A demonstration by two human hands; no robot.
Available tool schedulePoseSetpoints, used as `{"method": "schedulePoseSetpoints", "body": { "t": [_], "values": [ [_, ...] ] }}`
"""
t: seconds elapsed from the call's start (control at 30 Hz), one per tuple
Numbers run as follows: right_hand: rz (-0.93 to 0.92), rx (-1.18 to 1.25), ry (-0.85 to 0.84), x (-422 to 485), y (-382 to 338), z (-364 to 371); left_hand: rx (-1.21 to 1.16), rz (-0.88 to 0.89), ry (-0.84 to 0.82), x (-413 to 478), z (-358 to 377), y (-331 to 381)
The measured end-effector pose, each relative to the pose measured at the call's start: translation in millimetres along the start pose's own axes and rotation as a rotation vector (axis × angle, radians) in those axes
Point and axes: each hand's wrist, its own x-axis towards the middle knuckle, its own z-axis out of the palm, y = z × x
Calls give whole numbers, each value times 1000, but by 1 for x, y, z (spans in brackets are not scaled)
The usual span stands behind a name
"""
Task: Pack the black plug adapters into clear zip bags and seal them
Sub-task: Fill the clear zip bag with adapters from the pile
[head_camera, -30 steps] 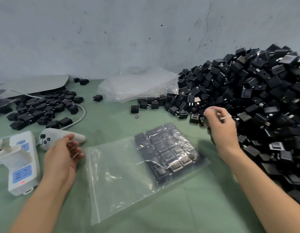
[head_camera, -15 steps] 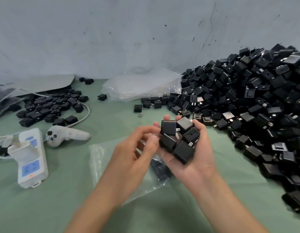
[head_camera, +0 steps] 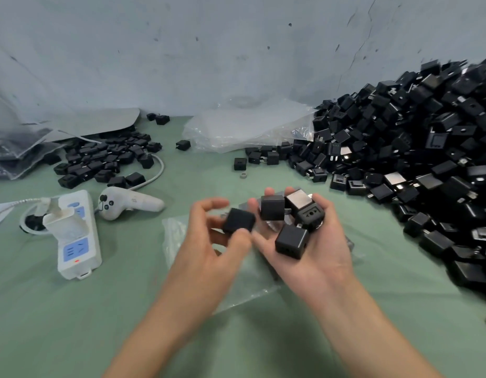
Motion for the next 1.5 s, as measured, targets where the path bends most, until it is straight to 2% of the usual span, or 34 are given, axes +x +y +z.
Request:
{"method": "schedulePoseSetpoints", "body": {
  "t": [0.07,0.2,0.3,0.43,0.6,0.73,0.83,0.93,1.0,1.13,1.2,1.3,1.5],
  "values": [
    [-10,20,-4,0,-6,0,-15,-42,84,3,-23,-3],
    [-86,56,32,1,-25,-4,-73,-164,368,10,-74,-28],
    [-117,38,50,1,-34,-5,-10,-254,449,6,-98,-48],
    [-115,-5,66,-1,-35,-7,385,-197,337,-1,-88,-57],
    [-105,-17,82,-2,-36,-9,555,-88,182,2,-59,-58],
    [-80,-14,96,-2,-37,-12,793,-9,21,9,-59,-64],
    [-86,-23,116,-3,-40,-12,787,-35,-30,3,-71,-64],
    [-104,-32,127,-6,-42,-12,778,-11,-2,-4,-81,-59],
    [-121,-40,127,-8,-44,-11,640,-47,70,-4,-82,-55],
    [-125,-54,111,-7,-45,-7,-129,-428,248,4,-81,-42],
    [-124,-51,106,-5,-46,-6,-350,-565,204,7,-81,-36],
    [-113,-51,96,-2,-44,-5,-453,-698,19,9,-83,-34],
    [-82,-38,89,4,-42,-5,-567,-879,-191,14,-91,-37]
  ]
}}
